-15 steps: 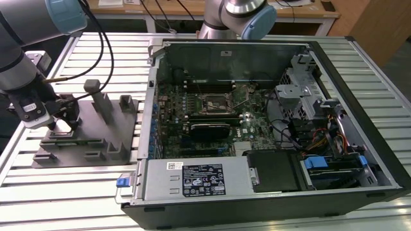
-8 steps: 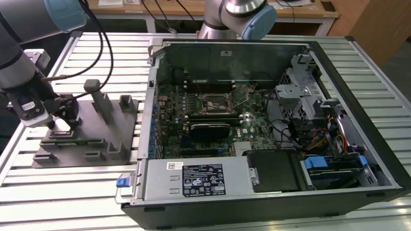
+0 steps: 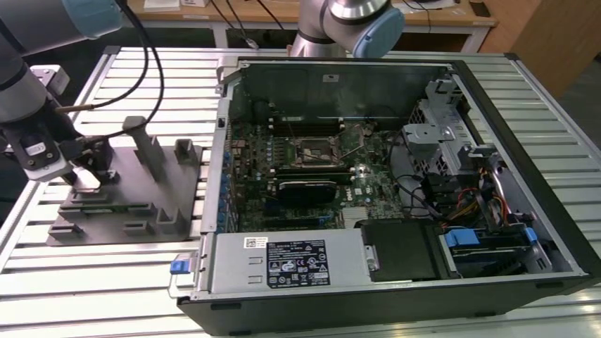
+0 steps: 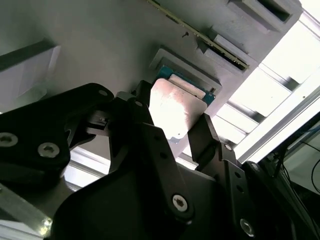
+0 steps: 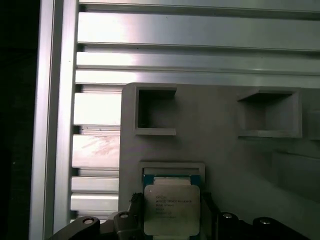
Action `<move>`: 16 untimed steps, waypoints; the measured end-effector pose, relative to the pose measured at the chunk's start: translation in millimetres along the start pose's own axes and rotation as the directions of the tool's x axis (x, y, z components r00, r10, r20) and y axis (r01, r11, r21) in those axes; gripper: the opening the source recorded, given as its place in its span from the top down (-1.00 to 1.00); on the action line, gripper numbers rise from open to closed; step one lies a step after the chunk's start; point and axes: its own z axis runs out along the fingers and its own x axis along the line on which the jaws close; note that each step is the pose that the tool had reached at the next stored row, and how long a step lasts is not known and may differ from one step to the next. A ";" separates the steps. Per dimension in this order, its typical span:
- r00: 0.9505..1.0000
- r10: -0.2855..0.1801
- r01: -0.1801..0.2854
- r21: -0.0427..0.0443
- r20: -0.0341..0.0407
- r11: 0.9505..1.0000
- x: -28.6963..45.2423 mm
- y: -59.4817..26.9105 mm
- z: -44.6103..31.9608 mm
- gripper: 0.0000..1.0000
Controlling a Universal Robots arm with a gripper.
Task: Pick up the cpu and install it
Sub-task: 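Pick up the cpu and move it towards the insertion slot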
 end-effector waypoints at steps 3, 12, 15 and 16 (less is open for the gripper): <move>1.000 0.000 0.000 0.000 0.000 1.000 -0.1 0.3 -5.7 -0.08; 1.000 0.000 0.000 0.000 0.001 1.000 -0.6 1.4 -26.8 -0.08; 1.000 0.000 0.000 0.000 0.001 1.000 -0.8 1.8 -34.1 -0.08; 1.000 0.000 0.000 0.000 0.002 1.000 -0.8 1.9 -36.5 -0.08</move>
